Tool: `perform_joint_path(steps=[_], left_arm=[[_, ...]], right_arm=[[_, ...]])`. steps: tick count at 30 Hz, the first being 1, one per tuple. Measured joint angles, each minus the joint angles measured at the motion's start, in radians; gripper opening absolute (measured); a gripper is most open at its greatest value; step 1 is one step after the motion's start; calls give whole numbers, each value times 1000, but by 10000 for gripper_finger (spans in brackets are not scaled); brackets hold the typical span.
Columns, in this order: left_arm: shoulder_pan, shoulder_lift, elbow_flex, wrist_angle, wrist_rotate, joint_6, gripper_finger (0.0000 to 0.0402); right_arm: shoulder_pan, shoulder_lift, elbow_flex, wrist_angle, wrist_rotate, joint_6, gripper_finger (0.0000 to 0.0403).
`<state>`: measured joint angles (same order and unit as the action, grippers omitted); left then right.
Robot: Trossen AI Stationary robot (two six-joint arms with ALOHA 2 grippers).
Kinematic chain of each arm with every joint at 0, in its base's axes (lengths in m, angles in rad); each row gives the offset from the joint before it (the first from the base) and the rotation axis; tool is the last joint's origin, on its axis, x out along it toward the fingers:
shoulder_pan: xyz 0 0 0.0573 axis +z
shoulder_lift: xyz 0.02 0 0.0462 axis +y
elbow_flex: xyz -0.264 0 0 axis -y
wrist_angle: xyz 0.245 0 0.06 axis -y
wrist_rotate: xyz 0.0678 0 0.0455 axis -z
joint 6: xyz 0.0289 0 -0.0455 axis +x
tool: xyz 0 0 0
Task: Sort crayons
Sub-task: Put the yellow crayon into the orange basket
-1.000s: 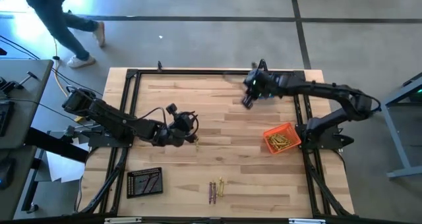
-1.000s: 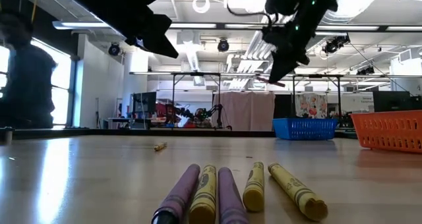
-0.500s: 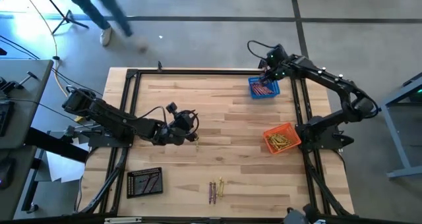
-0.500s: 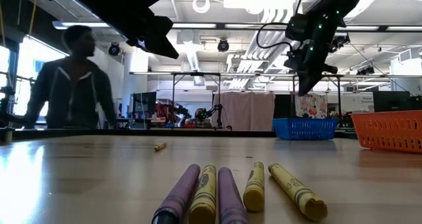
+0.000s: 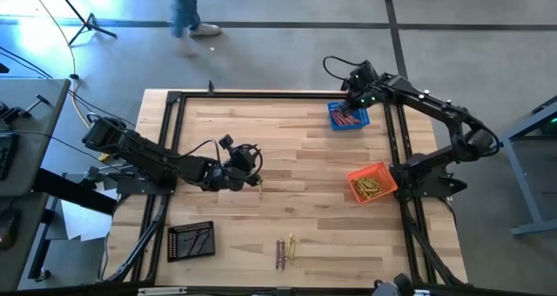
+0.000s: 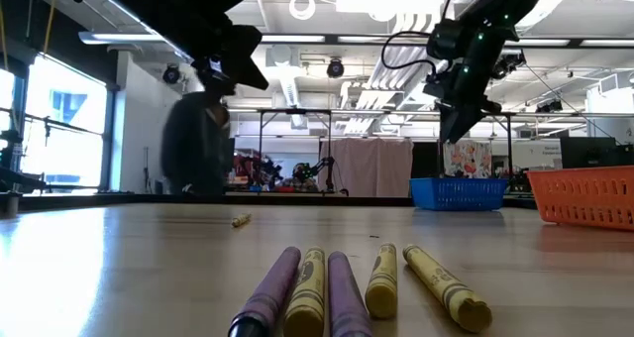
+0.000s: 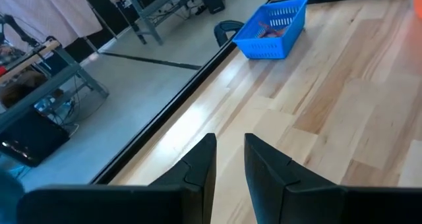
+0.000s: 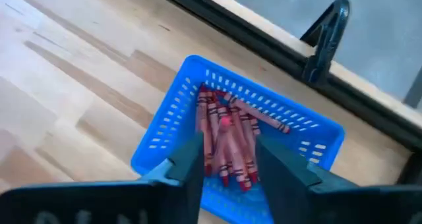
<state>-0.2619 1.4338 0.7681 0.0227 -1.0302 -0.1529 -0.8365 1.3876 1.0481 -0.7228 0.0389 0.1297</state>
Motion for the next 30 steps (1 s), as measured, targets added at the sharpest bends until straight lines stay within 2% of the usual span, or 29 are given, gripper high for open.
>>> perform_joint_path(steps=[3, 7, 9, 14, 19, 23, 30], left_arm=[[0, 0, 0, -20, 31, -42, 65], [20, 0, 0, -84, 183, -145, 65], [35, 0, 0, -115, 241, -213, 65], [74, 2, 0, -190, 302, -378, 65], [115, 54, 0, -267, 337, -498, 65], [139, 116, 0, -246, 404, -496, 71], [140, 159, 0, -190, 484, -487, 85]], right_arm=[[18, -13, 1, -3, -99, 44, 132], [79, -16, 1, 13, -354, 46, 133], [127, -17, 1, 29, -406, 46, 133], [265, -17, 1, 38, -379, 52, 133], [374, -17, 1, 35, -326, 45, 133], [422, -17, 1, 39, -256, 17, 133], [449, -17, 1, 43, -251, 27, 132]])
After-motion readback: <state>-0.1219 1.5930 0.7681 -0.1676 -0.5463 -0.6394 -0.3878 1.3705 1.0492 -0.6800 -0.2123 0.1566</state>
